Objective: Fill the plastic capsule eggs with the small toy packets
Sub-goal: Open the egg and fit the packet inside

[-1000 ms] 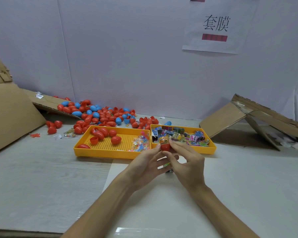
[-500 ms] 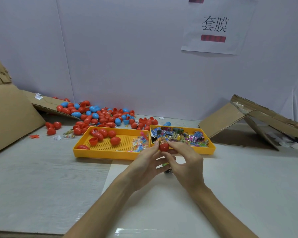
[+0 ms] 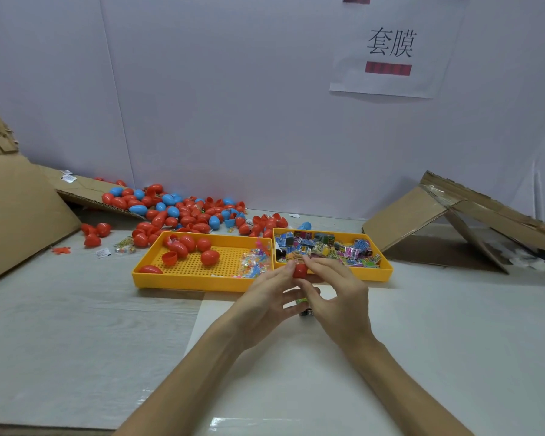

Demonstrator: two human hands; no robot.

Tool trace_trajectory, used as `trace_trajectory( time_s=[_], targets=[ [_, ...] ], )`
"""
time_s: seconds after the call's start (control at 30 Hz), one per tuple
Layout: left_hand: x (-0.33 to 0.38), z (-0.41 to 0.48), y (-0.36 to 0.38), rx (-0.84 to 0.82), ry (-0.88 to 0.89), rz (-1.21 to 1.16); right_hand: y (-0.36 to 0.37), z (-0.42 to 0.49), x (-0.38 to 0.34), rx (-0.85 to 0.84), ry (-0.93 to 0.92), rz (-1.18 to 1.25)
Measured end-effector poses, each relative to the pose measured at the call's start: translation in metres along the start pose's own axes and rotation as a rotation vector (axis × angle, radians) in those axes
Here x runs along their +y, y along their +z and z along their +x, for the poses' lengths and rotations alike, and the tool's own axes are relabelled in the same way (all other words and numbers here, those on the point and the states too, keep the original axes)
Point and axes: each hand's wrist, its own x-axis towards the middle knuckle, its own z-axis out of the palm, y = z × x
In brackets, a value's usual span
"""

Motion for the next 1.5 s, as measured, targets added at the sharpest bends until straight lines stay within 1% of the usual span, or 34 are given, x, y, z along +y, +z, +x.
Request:
trace_trajectory(
  time_s=[0.13, 0.33, 0.47, 0.53, 0.63, 0.77, 0.87, 0.93, 1.07, 1.13, 1.33, 1.5],
  targets=[
    [-0.002, 0.001, -0.004, -0.013, 0.001, 0.014, 0.001, -0.002, 0.003, 0.026, -0.015, -0.05],
    [-0.001, 0.001, -0.005, -0.049, 0.001, 0.045, 0.003, -0.004, 0.008, 0.075, -0.032, -0.051],
    [-0.001, 0.001, -0.007, -0.058, -0.001, 0.056, 0.003, -0.004, 0.008, 0.068, -0.036, -0.049],
    [-0.002, 0.001, -0.007, -0.058, -0.002, 0.041, 0.002, -0.003, 0.007, 0.038, -0.016, -0.015],
    [-0.001, 0.003, -0.005, -0.035, 0.0, 0.02, 0.002, 0.0, 0.005, -0.015, 0.038, 0.062],
    [0.0, 0.005, -0.005, 0.07, 0.022, 0.058, 0.001, 0.001, 0.005, -0.01, 0.108, 0.096],
    [-0.002, 0.005, -0.009, 0.123, 0.043, 0.071, 0.002, 0.002, 0.005, -0.028, 0.252, 0.216],
    [-0.003, 0.006, -0.01, 0.137, 0.066, 0.08, 0.001, 0.004, 0.004, -0.078, 0.368, 0.331],
    [-0.006, 0.008, -0.008, 0.21, 0.133, 0.198, -0.002, 0.007, 0.001, -0.148, 0.472, 0.482],
    [-0.007, 0.007, -0.008, 0.211, 0.149, 0.233, -0.003, 0.008, 0.002, -0.163, 0.506, 0.528],
    [-0.001, 0.003, -0.003, 0.087, 0.13, 0.146, -0.009, 0.013, 0.003, -0.142, 0.636, 0.662],
    [0.0, 0.003, -0.002, 0.067, 0.114, 0.082, -0.011, 0.015, 0.004, -0.128, 0.706, 0.753]
  ],
)
